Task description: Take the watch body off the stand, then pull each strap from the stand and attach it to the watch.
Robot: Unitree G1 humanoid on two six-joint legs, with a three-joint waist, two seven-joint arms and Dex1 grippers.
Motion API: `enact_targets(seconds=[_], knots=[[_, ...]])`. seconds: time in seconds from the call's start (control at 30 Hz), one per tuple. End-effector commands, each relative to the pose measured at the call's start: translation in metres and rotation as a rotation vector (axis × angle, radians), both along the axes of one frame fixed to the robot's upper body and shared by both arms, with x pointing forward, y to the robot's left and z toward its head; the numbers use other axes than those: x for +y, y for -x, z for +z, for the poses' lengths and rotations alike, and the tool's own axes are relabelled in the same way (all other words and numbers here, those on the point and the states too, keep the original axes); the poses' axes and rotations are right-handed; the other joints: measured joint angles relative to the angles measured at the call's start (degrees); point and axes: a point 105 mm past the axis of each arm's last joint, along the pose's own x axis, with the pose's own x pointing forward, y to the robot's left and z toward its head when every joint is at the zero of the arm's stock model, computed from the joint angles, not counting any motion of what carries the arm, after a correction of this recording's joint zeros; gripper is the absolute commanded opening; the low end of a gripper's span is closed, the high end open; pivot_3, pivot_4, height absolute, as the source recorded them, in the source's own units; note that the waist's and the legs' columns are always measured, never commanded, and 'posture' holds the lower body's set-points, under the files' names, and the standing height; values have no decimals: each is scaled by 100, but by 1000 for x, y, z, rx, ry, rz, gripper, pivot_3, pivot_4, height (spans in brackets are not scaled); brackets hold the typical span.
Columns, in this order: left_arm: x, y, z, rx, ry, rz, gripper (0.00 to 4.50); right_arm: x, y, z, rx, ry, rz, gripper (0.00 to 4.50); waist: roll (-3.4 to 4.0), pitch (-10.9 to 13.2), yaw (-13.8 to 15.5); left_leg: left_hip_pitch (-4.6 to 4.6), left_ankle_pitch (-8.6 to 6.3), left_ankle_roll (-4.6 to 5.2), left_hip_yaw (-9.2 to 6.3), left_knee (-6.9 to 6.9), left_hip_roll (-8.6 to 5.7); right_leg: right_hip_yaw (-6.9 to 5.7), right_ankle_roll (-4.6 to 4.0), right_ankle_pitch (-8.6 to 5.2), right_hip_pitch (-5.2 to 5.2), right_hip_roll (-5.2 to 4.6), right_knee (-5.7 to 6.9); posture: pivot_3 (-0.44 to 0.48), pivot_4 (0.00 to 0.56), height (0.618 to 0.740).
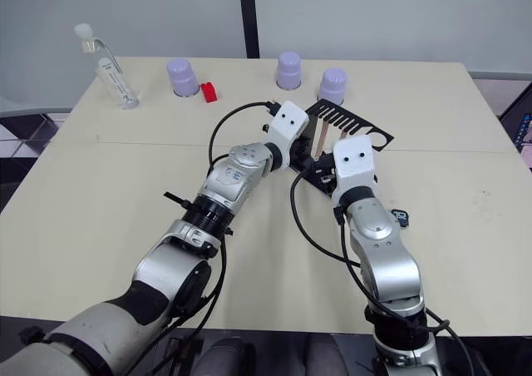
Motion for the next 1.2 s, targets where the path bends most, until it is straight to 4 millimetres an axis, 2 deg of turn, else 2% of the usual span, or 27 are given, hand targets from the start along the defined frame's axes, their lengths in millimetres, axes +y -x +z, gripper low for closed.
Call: enact_targets(seconds=[0.03, 0.27, 0.37, 0.47, 0.5, 0.7, 0.9, 0.97, 1.2], knots=[[-11, 5, 8, -19, 14, -34, 0, 2, 1, 15, -63, -1, 5, 2378, 0, 0, -1, 0, 0, 0, 0, 0, 0, 0, 0, 0, 0, 0, 0, 0, 150, 740], [-12, 6, 8, -21, 16, -37, 0, 3, 0, 17, -77, 4, 2, 2378, 0, 0, 1, 0, 0, 0, 0, 0, 0, 0, 0, 0, 0, 0, 0, 0, 150, 740], [-12, 6, 8, -20, 16, -38, 0, 3, 1, 19, -88, 16, 1, 1526, 0, 0, 0, 0, 0, 0, 0, 0, 0, 0, 0, 0, 0, 0, 0, 0, 150, 740], [-12, 6, 8, -18, 15, -40, 0, 2, 2, 22, -106, 33, 1, 191, 0, 0, 1, 0, 0, 0, 0, 0, -1, 0, 0, 0, 0, 0, 0, 0, 150, 740], [-12, 6, 8, -17, 14, -40, 0, 2, 3, 23, -111, 36, 0, 85, 0, 0, 0, 0, 0, 0, -1, 0, 0, 0, 0, 0, 0, 0, 0, 0, 150, 740], [-11, 6, 6, -14, 11, -39, 0, -1, 13, 31, -158, 85, -7, 85, 0, 0, 2, 0, 0, 0, -1, 0, -1, 0, 0, 0, 0, 0, 1, 0, 150, 740], [-13, 7, 4, -5, 9, -47, 0, 6, 24, 40, -220, 224, 37, 85, 0, 0, 2, 0, 0, 0, 0, 0, -2, 0, 0, 0, 0, 0, 1, 0, 150, 740], [-13, 7, 3, 2, 12, -46, 0, 10, 27, 39, -229, 274, 66, 85, 0, 0, 5, 0, 0, 0, 0, 0, -2, 0, 0, 0, 0, 0, 0, 0, 150, 740], [-15, 7, 6, -1, 10, -57, 0, 4, 31, 35, -233, 383, 46, 85, 0, 0, 11, 0, 0, 1, 0, 1, -3, 0, 0, 0, 0, -1, 0, 0, 150, 740]])
